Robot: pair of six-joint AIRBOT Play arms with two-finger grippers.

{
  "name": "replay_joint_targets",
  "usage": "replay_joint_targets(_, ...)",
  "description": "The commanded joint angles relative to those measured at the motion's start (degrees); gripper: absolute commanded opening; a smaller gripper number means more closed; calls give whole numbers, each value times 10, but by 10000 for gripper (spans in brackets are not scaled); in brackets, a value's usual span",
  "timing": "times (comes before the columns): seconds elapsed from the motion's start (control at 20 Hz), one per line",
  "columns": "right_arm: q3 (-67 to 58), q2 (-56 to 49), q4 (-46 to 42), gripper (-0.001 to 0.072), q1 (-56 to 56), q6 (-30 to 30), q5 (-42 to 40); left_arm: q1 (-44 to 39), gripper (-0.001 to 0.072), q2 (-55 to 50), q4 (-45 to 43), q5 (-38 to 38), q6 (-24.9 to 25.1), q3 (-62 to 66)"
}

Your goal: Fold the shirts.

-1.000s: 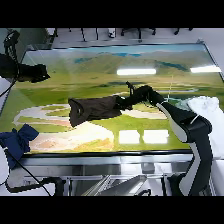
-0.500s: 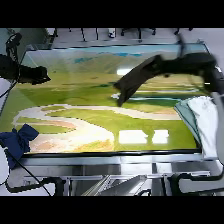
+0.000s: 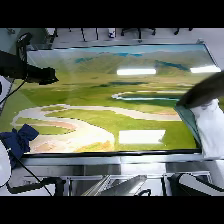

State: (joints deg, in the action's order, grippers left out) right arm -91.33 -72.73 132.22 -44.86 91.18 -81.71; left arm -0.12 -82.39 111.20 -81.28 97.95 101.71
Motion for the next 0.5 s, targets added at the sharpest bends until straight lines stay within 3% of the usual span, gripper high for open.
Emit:
replay_joint_targets(0.0, 1, 9, -154, 14, -87, -49, -145, -34, 14, 0, -1, 6, 0, 0)
replay_joint_targets(0.2, 36, 35, -308, 15, -96, -115, -242, -67, 14, 0, -1, 14, 0, 0)
replay_joint_targets(0.4, 152, 73, -365, 26, -96, -161, -201, -92, 14, 0, -2, 17, 0, 0)
replay_joint_targets(0.45, 174, 73, -365, 88, -96, -162, -191, -96, 15, 0, -2, 17, 0, 0)
